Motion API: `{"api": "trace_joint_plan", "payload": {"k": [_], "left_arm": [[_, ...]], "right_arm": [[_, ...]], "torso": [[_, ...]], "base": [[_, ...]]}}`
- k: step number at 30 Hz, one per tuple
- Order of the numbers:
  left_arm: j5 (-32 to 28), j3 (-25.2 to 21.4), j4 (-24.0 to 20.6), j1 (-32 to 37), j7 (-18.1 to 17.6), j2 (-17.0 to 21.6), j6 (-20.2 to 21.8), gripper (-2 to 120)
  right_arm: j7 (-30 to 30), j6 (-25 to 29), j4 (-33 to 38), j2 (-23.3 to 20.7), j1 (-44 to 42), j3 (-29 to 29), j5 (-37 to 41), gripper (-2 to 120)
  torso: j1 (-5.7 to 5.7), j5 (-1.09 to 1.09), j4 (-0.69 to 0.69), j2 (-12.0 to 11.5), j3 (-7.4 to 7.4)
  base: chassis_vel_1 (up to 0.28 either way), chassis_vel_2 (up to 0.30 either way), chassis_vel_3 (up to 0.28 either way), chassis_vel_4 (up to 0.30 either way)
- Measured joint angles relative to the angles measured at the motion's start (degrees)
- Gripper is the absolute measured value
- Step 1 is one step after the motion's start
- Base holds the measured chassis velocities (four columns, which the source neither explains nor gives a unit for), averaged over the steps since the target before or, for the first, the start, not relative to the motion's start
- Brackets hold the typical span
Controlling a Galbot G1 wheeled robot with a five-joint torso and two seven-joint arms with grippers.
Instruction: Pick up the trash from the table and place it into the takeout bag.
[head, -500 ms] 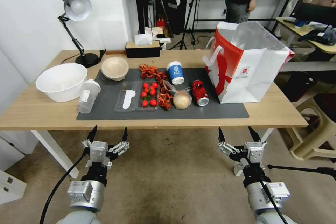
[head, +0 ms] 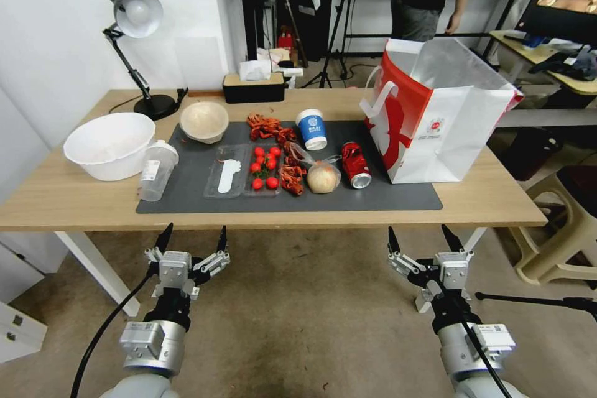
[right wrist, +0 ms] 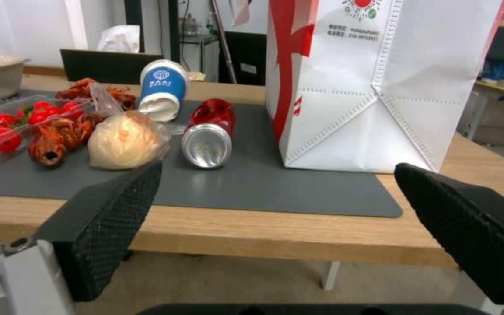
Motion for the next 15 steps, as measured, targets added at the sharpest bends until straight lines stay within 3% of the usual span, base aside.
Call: {"api": "trace_joint_plan", "payload": {"k": [15], "left_arm": [[-0.3, 0.2, -0.3, 0.2, -0.5, 0.0, 0.2, 100]], "right_arm": [[0.0, -0.5, 0.3, -0.3, -0.1, 0.0, 0.4, 100]], "torso": [[0.00, 0.00, 0.00, 0.0, 0.00]], "base": [[0.000, 0.000, 0.000, 0.000]]}}
